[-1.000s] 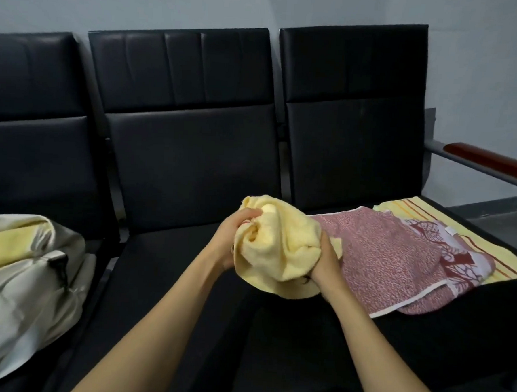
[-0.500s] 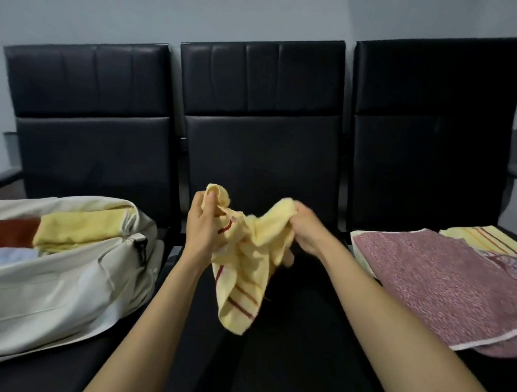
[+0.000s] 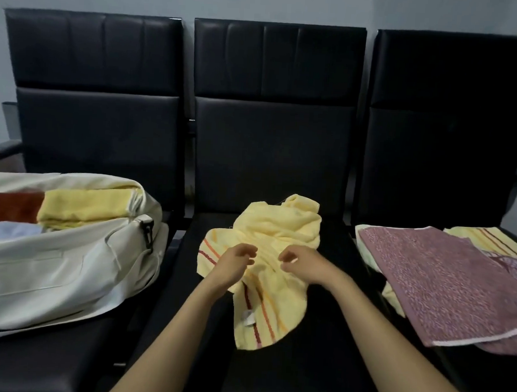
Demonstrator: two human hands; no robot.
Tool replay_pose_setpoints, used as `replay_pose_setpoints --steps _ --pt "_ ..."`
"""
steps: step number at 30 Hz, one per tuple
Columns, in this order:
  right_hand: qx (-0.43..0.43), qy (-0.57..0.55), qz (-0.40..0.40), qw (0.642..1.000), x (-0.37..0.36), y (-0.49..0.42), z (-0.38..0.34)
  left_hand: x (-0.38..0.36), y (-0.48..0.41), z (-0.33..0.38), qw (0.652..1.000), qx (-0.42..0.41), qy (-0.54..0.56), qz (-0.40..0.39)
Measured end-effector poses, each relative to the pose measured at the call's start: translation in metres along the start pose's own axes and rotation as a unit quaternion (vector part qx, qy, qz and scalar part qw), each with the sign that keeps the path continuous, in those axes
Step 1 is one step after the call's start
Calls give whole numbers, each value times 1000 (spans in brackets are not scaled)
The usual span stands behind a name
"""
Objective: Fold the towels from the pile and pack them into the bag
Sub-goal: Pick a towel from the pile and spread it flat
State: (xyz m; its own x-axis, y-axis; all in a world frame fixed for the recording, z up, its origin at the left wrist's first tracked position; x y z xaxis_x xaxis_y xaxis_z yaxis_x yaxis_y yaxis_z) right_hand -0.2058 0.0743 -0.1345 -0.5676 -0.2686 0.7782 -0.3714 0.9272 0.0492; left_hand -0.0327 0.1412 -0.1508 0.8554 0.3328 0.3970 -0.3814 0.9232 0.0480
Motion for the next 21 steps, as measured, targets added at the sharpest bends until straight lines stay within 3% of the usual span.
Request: replay_pose_setpoints --steps 3,9,11,15,18,21 --pt "2 48 -65 997 -23 15 6 1 -2 -18 981 -49 -187 21" --pt "50 177 -110 977 -37 29 13 4 2 -34 894 -79 -442 -5" --pt "30 238 -84 967 -28 27 20 5 3 -27 892 -63 -447 7" --pt "-24 349 51 935 -9 24 41 3 7 -26 942 -49 -328 -46" --pt "8 215 76 974 -6 26 52 7 6 -24 963 -101 -250 -27" --pt "69 75 -24 994 -8 35 48 11 2 -26 962 -88 -252 -57"
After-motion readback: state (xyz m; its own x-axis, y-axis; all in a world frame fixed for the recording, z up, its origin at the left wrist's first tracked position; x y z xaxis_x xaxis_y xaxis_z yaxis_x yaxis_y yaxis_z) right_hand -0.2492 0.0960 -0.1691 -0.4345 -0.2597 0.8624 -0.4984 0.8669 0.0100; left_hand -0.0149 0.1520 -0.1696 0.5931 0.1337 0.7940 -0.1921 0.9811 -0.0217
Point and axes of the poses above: each hand's wrist, its own y-axis away from the middle knuckle, its own x-axis out of the back of the hand, z = x × y, the point moved 1 cm from there along -y, towards the middle knuckle, and after that the axes turned 12 degrees about z, right-handed, at the moved point
